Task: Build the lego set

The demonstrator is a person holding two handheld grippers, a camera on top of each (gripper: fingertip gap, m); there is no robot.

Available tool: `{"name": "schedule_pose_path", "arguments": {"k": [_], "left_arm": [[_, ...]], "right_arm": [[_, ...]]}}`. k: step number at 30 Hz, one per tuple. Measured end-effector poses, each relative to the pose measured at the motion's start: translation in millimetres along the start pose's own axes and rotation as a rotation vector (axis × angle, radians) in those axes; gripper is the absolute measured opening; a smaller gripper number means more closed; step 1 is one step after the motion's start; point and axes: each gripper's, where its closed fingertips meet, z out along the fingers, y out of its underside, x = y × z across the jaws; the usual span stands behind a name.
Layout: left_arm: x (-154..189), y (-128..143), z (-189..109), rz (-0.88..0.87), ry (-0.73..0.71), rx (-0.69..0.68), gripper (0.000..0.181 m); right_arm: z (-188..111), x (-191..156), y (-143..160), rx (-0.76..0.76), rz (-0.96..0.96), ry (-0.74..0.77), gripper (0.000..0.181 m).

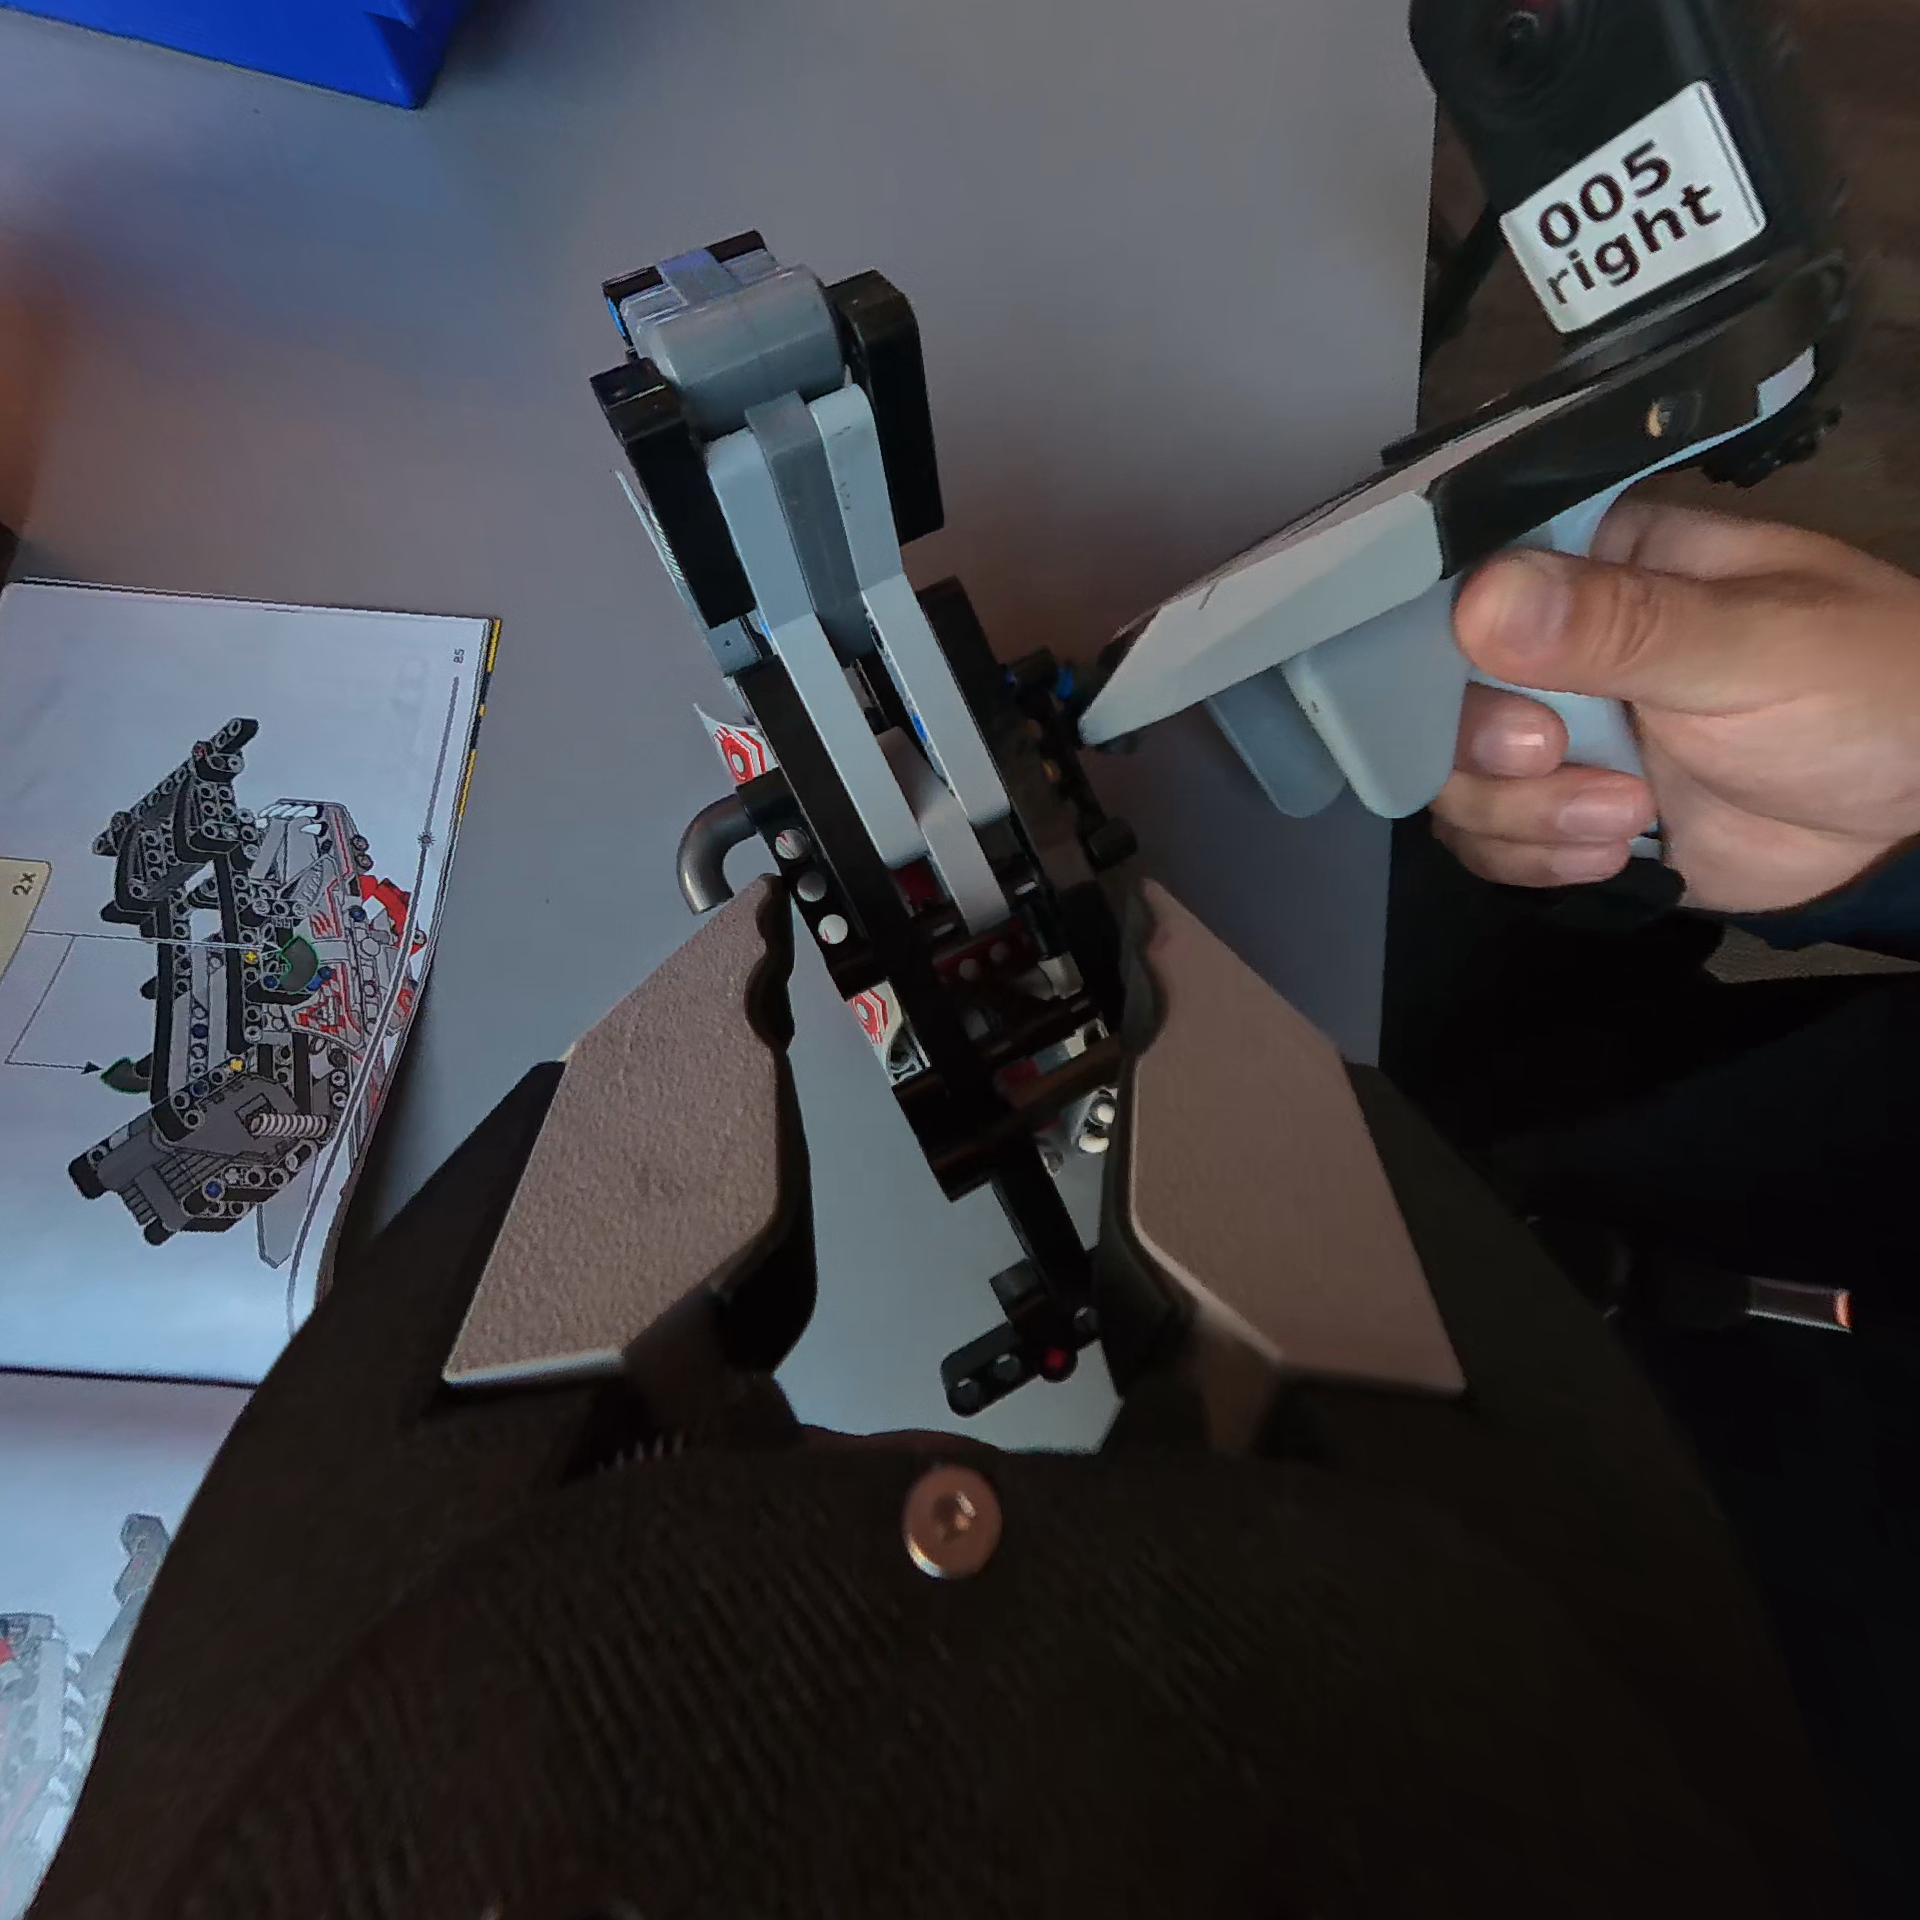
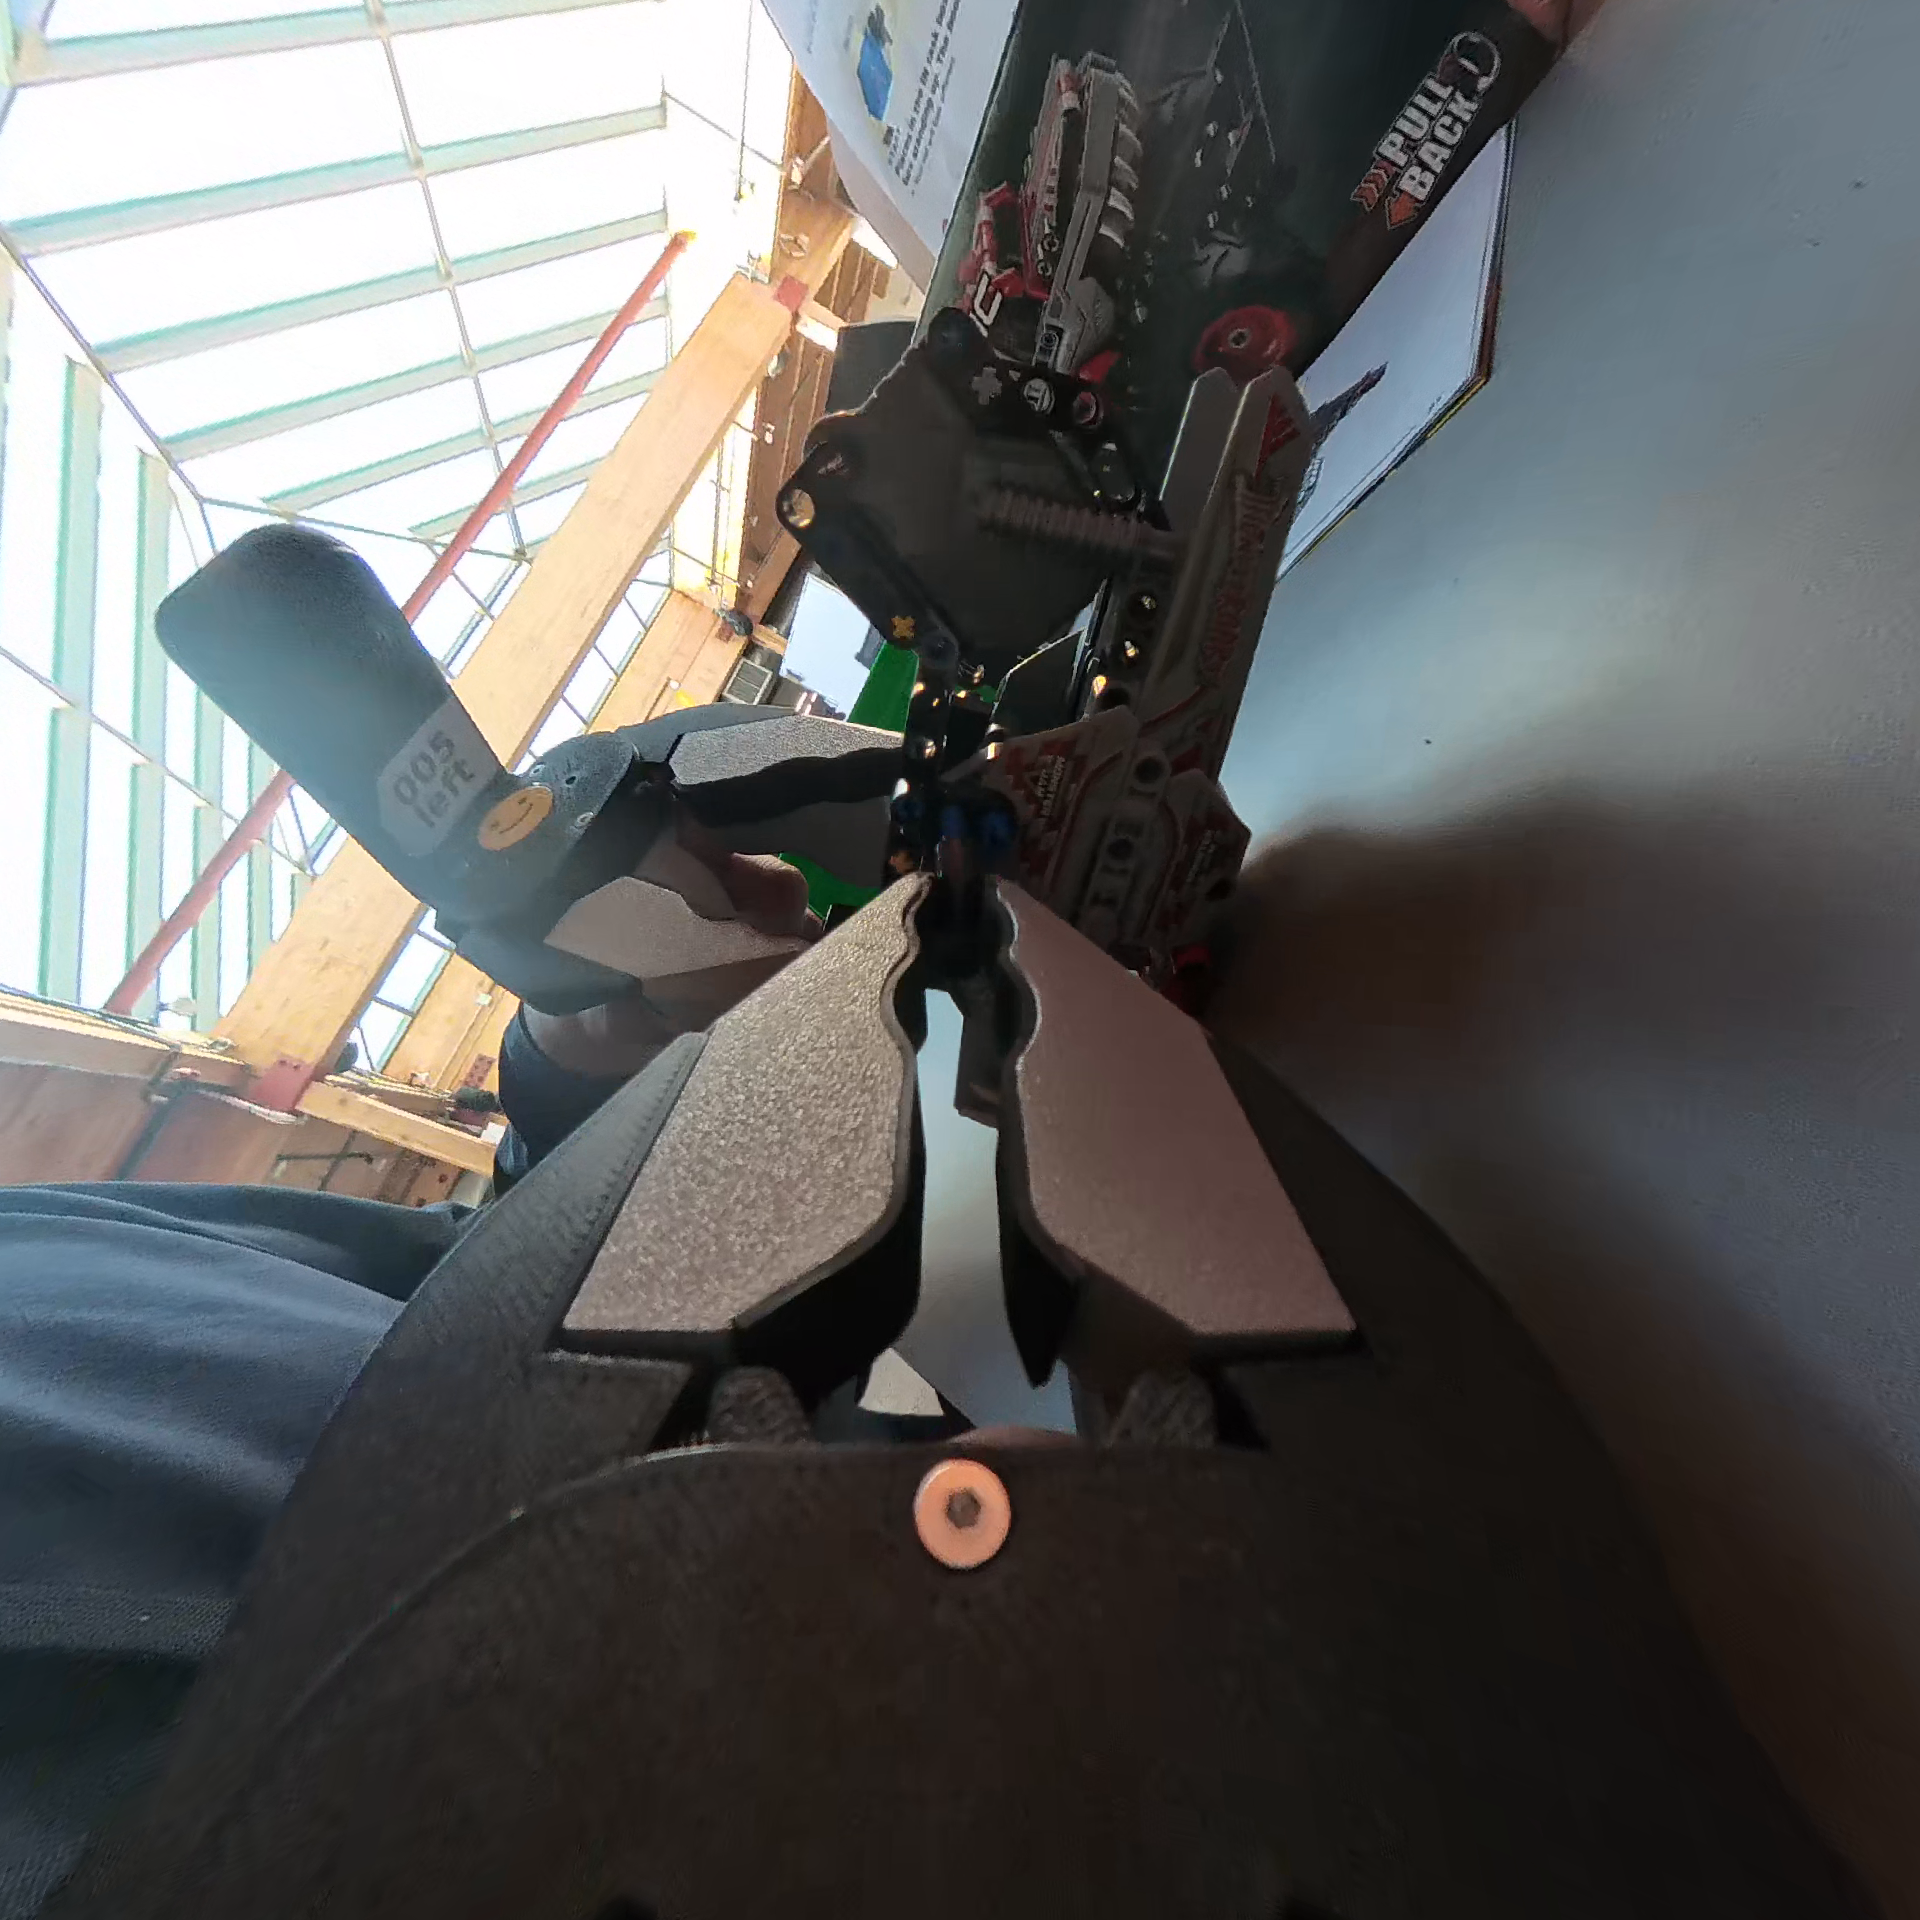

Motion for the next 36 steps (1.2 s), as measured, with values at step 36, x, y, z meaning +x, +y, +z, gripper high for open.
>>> {"name": "schedule_pose_path", "arguments": {"k": [36], "left_arm": [[3.9, -21.1, -12.6, 0.114, -0.065, 0.035, 0.052]], "right_arm": [[-28.0, 7.1, -11.8, -0.134, -0.13, 0.035, 0.004]]}}
